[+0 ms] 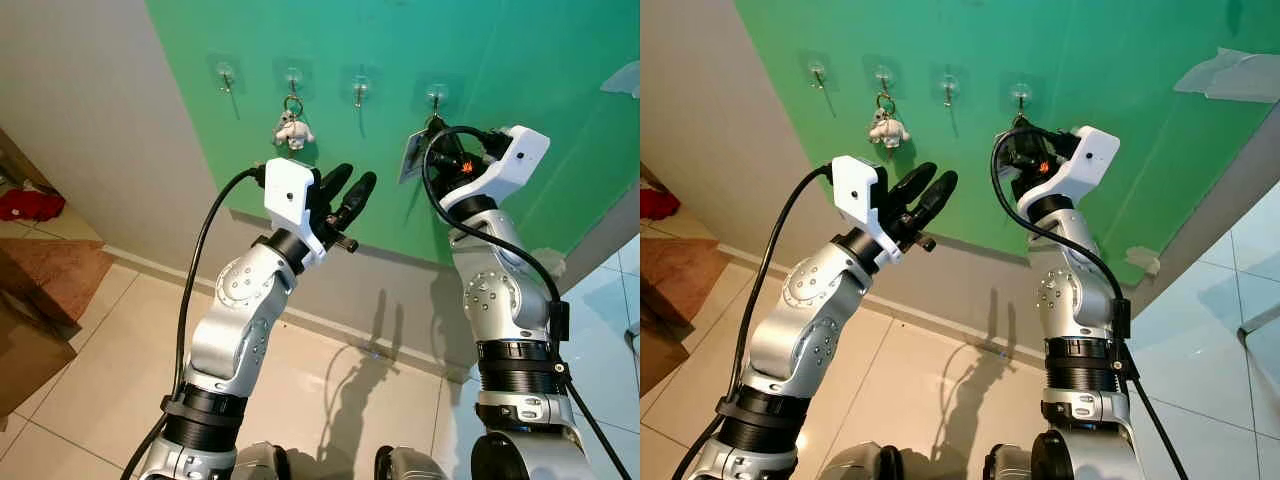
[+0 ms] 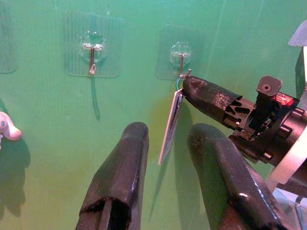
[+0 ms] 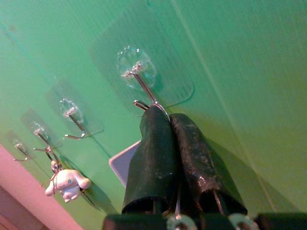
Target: Hang keys on a hook
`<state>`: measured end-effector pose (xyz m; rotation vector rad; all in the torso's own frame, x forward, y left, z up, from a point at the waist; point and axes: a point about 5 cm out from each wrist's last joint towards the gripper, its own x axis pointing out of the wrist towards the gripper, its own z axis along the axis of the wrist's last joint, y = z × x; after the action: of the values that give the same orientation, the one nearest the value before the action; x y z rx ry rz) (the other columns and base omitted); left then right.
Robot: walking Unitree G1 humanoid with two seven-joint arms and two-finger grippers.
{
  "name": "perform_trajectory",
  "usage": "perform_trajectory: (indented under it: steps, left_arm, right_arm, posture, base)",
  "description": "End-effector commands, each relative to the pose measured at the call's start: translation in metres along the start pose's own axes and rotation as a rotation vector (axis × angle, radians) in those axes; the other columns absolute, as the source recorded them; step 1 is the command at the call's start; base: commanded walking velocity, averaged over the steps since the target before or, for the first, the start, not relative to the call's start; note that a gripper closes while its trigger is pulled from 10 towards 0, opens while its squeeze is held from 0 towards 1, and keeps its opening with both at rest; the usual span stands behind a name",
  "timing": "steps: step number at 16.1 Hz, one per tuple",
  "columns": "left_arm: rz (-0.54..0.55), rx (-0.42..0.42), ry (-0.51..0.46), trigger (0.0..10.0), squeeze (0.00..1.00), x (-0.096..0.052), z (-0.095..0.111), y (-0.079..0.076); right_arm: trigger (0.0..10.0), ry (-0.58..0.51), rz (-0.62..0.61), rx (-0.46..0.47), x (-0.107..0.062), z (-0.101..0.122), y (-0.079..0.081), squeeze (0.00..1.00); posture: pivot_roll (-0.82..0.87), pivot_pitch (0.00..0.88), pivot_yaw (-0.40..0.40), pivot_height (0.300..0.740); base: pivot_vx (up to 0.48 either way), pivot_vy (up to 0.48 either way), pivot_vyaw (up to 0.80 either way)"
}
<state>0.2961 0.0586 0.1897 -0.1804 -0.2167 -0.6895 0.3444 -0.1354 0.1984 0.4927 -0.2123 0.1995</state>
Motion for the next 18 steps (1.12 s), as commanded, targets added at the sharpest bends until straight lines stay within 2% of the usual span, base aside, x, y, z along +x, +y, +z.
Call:
perform_trajectory:
  steps: [1, 2, 3, 7, 10, 12, 14, 15, 16, 17, 18]
  left_arm:
    - [-0.012, 0.006, -0.011, 10.0, 0.0, -0.001, 0.004, -0.002]
    - [-0.012, 0.006, -0.012, 10.0, 0.0, -0.001, 0.004, -0.002]
    - [-0.012, 0.006, -0.014, 10.0, 0.0, -0.001, 0.005, -0.003]
    - [-0.014, 0.008, -0.014, 10.0, 0.0, -0.001, 0.005, -0.003]
    - [-0.014, 0.006, -0.012, 10.0, 0.0, -0.001, 0.005, -0.003]
    - [-0.008, 0.004, -0.002, 10.0, 0.0, -0.003, 0.001, -0.001]
    - [0.006, -0.003, 0.013, 10.0, 0.0, -0.005, -0.003, 0.002]
    - [0.052, 0.005, 0.073, 10.0, 0.0, -0.013, -0.019, 0.011]
    - [0.109, 0.017, 0.157, 10.0, 0.0, -0.024, -0.04, 0.021]
    - [0.154, 0.013, 0.223, 10.0, 0.0, -0.035, -0.058, 0.028]
    - [0.231, -0.013, 0.342, 10.0, 0.0, -0.056, -0.088, 0.038]
  right_arm:
    - [10.0, 0.054, -0.056, 0.006, -0.002, -0.009, -0.009, 0.0]
    - [10.0, 0.047, -0.044, 0.02, -0.003, -0.009, -0.008, 0.54]
    - [10.0, 0.034, -0.024, 0.039, -0.003, -0.008, -0.006, 1.0]
    - [10.0, 0.024, -0.004, 0.045, -0.005, -0.007, -0.003, 1.0]
    - [10.0, 0.011, 0.048, 0.048, -0.016, -0.005, -0.006, 1.0]
    - [10.0, -0.013, 0.109, 0.055, -0.03, -0.002, -0.011, 1.0]
    - [10.0, 0.018, 0.131, 0.035, -0.046, -0.006, -0.02, 1.0]
    - [10.0, 0.116, 0.095, -0.042, -0.06, -0.025, -0.034, 1.0]
    - [10.0, 0.223, 0.027, -0.115, -0.075, -0.046, -0.052, 0.56]
    - [10.0, 0.296, -0.045, -0.154, -0.087, -0.062, -0.067, 0.0]
    - [10.0, 0.415, -0.164, -0.185, -0.11, -0.086, -0.091, 0.0]
  posture:
    - [0.03, 0.138, 0.06, 0.74]
    - [0.03, 0.138, 0.06, 0.74]
    - [0.03, 0.136, 0.059, 0.74]
    - [0.03, 0.131, 0.056, 0.74]
    - [0.03, 0.129, 0.054, 0.74]
    - [0.02, 0.127, 0.053, 0.74]
    - [0.02, 0.125, 0.056, 0.74]
    - [0.02, 0.125, 0.057, 0.74]
    - [0.01, 0.125, 0.055, 0.74]
    - [0.01, 0.126, 0.055, 0.74]
    - [0.01, 0.128, 0.054, 0.74]
  base:
    - [0.0, 0.0, 0.0]
    - [0.0, 0.0, 0.0]
    - [0.0, 0.0, 0.0]
    - [0.0, 0.0, 0.0]
    - [0.0, 0.0, 0.0]
    - [0.0, 0.0, 0.0]
    - [0.0, 0.0, 0.0]
    - [0.0, 0.0, 0.0]
    - [0.0, 0.0, 0.0]
    - [0.0, 0.0, 0.0]
    - [0.0, 0.0, 0.0]
